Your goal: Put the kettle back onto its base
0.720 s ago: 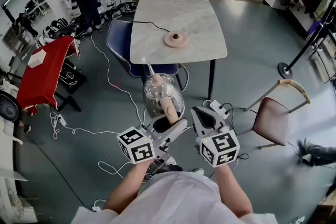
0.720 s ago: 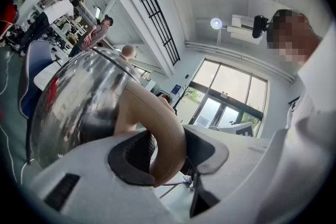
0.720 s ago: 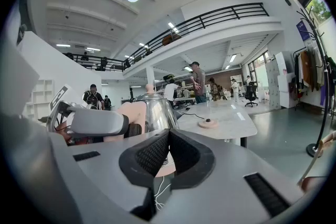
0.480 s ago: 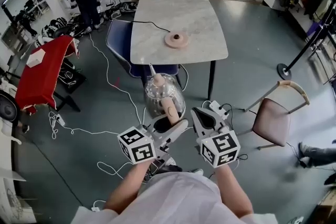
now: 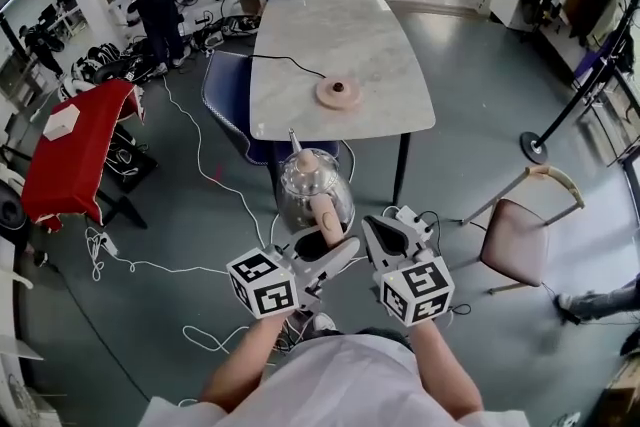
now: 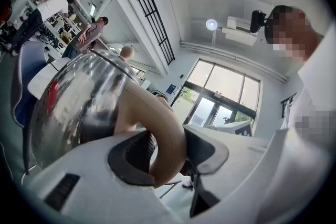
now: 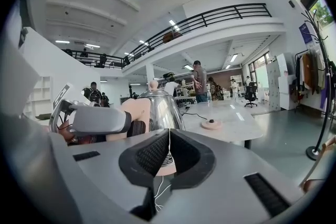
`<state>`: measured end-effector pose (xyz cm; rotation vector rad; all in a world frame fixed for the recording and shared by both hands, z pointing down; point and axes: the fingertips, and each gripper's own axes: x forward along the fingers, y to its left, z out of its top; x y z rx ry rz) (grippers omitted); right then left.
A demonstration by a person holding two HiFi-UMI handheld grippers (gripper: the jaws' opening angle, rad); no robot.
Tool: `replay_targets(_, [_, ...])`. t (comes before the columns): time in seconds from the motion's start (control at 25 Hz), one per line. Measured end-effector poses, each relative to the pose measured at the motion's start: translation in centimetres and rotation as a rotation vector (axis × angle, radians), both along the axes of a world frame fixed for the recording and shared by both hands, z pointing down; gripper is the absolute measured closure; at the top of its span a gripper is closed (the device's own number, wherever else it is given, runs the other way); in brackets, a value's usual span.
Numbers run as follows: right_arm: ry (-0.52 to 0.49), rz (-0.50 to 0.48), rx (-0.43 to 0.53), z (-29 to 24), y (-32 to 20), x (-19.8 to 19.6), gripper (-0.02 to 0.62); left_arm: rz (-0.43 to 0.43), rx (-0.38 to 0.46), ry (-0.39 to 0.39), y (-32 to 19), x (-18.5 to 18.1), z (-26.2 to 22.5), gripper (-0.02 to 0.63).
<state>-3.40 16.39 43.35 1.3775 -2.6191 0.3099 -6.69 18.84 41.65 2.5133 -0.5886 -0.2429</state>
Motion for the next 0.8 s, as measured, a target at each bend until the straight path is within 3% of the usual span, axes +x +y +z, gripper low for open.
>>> replay_targets(0.32, [-0.023,0.022,-0.002,-0.2,-1.6,-1.4,0.589,0.006,0.017,0.008,-1.6,-2.1,-0.7,0.437])
replay_targets(0.8, [-0.052,-0.025,0.019,-1.1,-8.6,0.0,0.589,-0.027,0.028,-0.004,-7.4,-0.1,-1.5,0.436])
